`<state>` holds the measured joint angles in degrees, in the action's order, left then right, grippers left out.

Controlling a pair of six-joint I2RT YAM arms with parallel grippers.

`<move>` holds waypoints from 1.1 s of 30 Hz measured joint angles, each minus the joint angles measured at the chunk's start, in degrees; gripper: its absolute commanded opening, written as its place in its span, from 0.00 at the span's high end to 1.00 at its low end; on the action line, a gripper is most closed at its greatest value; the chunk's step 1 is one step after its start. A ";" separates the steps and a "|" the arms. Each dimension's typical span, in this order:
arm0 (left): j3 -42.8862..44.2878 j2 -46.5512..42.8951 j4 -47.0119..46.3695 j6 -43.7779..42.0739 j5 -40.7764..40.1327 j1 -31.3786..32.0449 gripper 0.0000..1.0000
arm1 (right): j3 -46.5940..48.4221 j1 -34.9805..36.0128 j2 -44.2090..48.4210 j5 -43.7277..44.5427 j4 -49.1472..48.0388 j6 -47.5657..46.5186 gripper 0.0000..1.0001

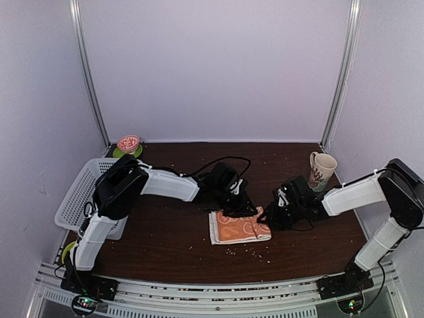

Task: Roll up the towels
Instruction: Roll the towel at the center of the board.

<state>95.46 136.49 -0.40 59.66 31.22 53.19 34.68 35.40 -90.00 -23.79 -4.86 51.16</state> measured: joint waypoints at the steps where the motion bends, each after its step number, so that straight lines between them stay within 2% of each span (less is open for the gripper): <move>1: -0.02 0.00 0.00 0.00 0.02 0.00 0.81 | 0.02 0.00 -0.20 -0.04 0.07 0.00 0.85; 3: -0.11 -0.07 0.00 -0.02 0.02 0.00 0.81 | 0.20 0.02 -0.61 -0.31 0.42 -0.17 0.97; 4: -0.17 -0.11 0.02 -0.02 0.02 0.00 0.81 | 0.35 0.04 -0.79 -0.33 0.87 -0.48 1.00; 11: -1.55 -1.73 0.61 -0.37 -0.11 0.00 0.72 | 4.79 0.63 -0.20 3.63 10.84 -5.27 1.00; 17: -6.95 -7.08 3.17 -1.51 -1.68 -0.33 0.72 | 10.86 0.94 2.14 14.45 27.98 -12.68 1.00; 24: -9.84 -11.52 4.87 -3.91 -4.09 -0.37 0.73 | 17.11 1.66 1.70 25.22 41.22 -17.46 1.00; 33: -12.87 -11.52 2.99 -3.63 -4.02 -0.44 0.74 | 27.15 10.36 -6.43 38.77 51.67 -17.00 1.00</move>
<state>82.59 124.97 2.59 56.03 27.20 52.75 61.82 45.76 -96.42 14.98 46.81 34.15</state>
